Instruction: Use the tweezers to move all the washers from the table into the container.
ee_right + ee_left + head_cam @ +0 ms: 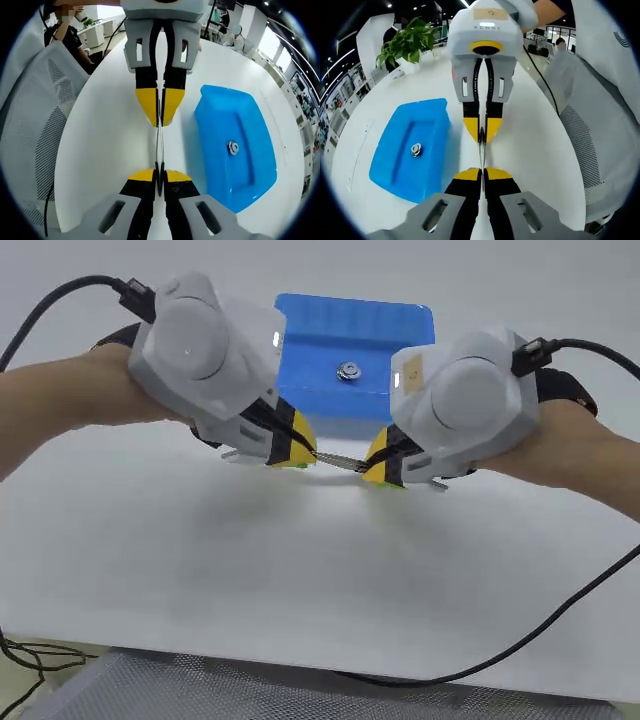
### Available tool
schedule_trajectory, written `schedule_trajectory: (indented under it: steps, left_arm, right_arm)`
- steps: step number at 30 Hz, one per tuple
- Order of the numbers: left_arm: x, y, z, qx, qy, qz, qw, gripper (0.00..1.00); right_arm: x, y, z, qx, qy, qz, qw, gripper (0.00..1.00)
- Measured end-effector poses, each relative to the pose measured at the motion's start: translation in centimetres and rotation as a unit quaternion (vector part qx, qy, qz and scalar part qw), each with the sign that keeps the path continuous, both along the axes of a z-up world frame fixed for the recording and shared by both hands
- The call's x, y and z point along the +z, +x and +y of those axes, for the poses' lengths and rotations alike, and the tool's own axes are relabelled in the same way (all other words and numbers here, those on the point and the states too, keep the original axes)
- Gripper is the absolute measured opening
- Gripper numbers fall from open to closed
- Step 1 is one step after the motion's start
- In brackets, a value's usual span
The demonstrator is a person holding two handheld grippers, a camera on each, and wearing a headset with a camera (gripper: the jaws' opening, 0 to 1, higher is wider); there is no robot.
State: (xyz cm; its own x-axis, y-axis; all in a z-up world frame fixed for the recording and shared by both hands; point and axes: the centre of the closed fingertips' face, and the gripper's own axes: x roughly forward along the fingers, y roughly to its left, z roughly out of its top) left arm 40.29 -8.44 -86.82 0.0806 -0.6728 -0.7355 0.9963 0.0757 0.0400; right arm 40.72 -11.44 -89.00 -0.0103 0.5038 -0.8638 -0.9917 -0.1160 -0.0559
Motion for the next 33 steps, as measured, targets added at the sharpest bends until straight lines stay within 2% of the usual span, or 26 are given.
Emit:
schedule_trajectory:
  steps: [6,8,11,12,13,17,21,29,33]
  left_arm:
    - [-0.8,0.6,0.1,0.007,0.001,-0.005,1.0,0.06]
    - [-1.3,0.7,0.2,0.011,0.002,-0.002,0.9999,0.06]
    - [-1.9,0.8,0.1,0.015,0.012,-0.008,0.9998,0.06]
    - [-1.8,1.2,-0.2,0.021,0.004,-0.012,0.9997,0.06]
    - [-1.8,1.2,-0.4,0.022,-0.001,-0.008,0.9997,0.06]
    - [-1.4,1.2,-0.1,0.028,-0.007,-0.007,0.9996,0.06]
    - [-1.4,1.2,0.0,0.024,0.003,-0.011,0.9996,0.06]
    - [-1.4,1.1,0.2,0.023,0.011,-0.012,0.9996,0.07]
    - [-1.5,1.0,0.4,0.022,0.018,-0.001,0.9996,0.07]
  right_arm:
    - [-0.1,0.5,-0.2,-0.006,-0.002,0.003,1.0,0.07]
    - [0.0,0.6,-0.2,-0.009,-0.001,0.005,0.9999,0.07]
    - [0.0,0.7,-0.2,-0.011,-0.004,0.003,0.9999,0.07]
    - [-0.1,0.7,-0.4,-0.012,-0.01,0.001,0.9999,0.07]
    - [-0.1,0.9,-0.4,-0.009,-0.011,-0.006,0.9999,0.07]
    - [-0.1,0.9,-0.5,-0.009,-0.013,-0.006,0.9999,0.07]
    - [-0.1,1.0,-0.5,-0.003,-0.017,-0.017,0.9997,0.09]
    - [-0.1,1.2,-0.4,-0.003,-0.016,-0.019,0.9997,0.11]
    - [-0.1,1.1,-0.4,-0.003,-0.019,-0.015,0.9997,0.11]
